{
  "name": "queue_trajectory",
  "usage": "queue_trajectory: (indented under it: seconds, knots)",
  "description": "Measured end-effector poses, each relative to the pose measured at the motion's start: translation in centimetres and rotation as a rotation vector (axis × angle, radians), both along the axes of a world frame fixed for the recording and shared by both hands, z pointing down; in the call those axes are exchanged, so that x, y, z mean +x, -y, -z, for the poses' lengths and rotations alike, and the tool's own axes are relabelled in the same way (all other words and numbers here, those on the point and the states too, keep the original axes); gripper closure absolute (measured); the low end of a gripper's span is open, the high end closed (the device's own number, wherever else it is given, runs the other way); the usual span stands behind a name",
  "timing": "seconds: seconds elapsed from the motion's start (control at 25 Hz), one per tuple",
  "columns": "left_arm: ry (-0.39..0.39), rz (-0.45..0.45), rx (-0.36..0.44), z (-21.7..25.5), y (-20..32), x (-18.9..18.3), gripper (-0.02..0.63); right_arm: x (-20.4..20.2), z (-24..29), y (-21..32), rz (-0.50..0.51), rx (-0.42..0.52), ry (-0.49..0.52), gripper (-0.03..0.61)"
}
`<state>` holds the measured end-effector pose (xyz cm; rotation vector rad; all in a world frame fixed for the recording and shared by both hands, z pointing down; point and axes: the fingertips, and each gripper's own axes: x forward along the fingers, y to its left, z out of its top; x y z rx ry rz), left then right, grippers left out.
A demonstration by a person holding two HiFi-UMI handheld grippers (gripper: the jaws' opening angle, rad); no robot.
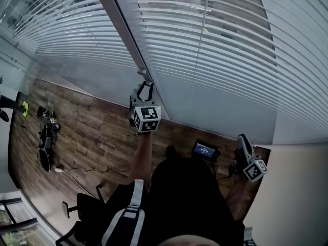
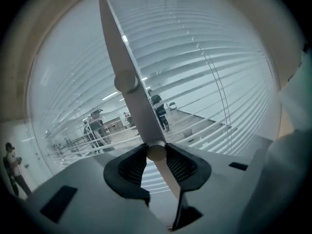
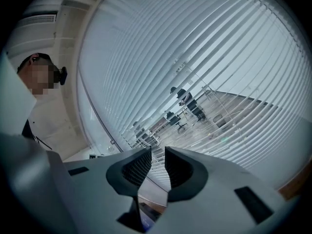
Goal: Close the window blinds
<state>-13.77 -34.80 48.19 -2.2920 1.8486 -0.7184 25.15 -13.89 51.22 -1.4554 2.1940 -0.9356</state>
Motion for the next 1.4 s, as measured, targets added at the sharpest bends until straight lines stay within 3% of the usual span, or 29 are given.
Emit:
queue_trajectory:
  seconds: [0.2,0.28,0.36,0.4,0.56,0.8,1.04,1.12,1.24,1.32,1.4]
  knots:
    - [-0.497,-0.023,-0.027,-0.5,-0.6,-0.1,0.396,0.7,-1.3,-0.6,-0.011,-0.011,-0.013,0.488]
    - [-0.648,-0.037,-0.034,0.0,-0.2,-0.3,0.397,0.6,-0.8,-0.4,-0.008,-0.008,-0.007,0.488]
    - [-0.743,-0.037,-0.041,0.4,0.2,-0.8,0.419,0.4,-0.5,-0.3,-0.006,-0.009,-0.008,0.488]
    - [-0.751,-0.035,-0.045,0.4,0.3,-0.9,0.479,0.3,-0.3,-0.3,-0.008,-0.007,-0.007,0.488]
    - [-0.605,-0.028,-0.044,0.3,0.3,-0.9,0.48,0.4,0.1,-0.1,-0.018,-0.006,-0.007,0.488]
    - [-0.227,-0.001,-0.011,-1.1,-0.3,-0.1,0.48,0.4,-1.2,-0.4,-0.006,-0.005,-0.002,0.488]
    - [-0.03,0.0,0.016,0.1,0.2,-0.1,0.48,-0.3,0.1,0.4,0.016,0.0,0.004,0.488]
    - [-0.02,-0.004,0.024,0.0,0.1,0.0,0.48,-0.3,0.1,0.4,0.016,0.0,0.002,0.488]
    - [-0.082,-0.017,0.027,-0.1,0.1,-0.1,0.479,-0.3,0.0,0.4,0.014,0.0,-0.003,0.488]
    - [-0.19,-0.011,0.017,-0.2,-0.1,-0.4,0.453,-0.3,-0.1,0.3,0.011,0.0,-0.003,0.488]
    - [-0.345,-0.001,0.001,-0.2,-0.4,-0.7,0.417,-0.1,-0.2,0.2,0.006,-0.001,-0.003,0.488]
